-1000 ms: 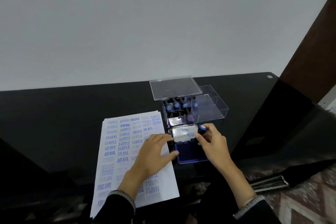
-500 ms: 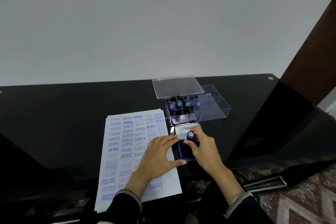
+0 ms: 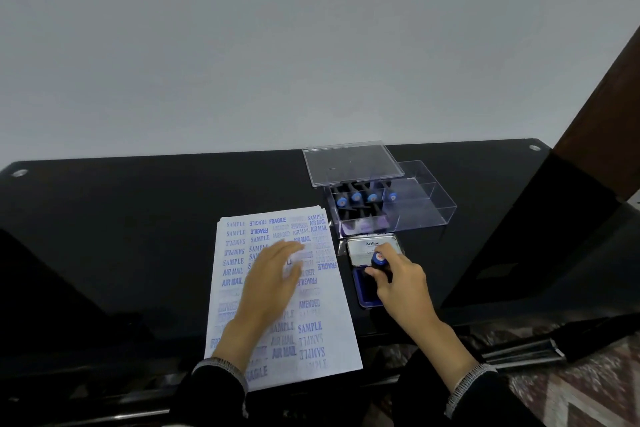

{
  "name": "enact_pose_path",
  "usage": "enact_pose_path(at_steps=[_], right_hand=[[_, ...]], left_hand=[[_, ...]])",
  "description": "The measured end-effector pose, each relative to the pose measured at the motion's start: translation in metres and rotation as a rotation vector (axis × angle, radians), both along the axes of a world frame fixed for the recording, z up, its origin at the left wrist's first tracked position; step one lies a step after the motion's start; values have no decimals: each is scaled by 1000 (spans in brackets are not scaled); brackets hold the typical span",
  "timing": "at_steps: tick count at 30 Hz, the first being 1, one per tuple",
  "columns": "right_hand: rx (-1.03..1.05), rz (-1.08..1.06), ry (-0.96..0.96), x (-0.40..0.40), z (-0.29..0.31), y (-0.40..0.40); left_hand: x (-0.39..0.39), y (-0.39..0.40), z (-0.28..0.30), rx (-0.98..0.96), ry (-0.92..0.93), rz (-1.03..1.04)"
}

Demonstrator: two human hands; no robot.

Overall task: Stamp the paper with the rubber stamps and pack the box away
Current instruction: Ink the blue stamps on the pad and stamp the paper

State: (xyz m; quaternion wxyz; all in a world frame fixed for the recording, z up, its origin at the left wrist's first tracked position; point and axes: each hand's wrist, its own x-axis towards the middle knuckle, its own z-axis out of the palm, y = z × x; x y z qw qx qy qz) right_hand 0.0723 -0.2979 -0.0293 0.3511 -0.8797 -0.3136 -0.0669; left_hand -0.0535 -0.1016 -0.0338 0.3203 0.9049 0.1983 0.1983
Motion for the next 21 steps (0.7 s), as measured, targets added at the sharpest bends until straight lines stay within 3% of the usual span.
enact_pose_path(at_steps=[6,9,12,18,21], right_hand=[[-87,-9,-58,-8,4,5],[-38,-43,0,-9,3,6],[-2,-64,48,-7,4,6],[-64,-46,-52,-16,6,8],[-30,-66,18,-13,6,8]], left_hand=[[-26,47,-5,107,32,272],[-35,57,-10,129,103,338],[-40,61,-13,118,154,355],[-42,60,-20,140,202,343],[-42,60,-21,153,217,337]])
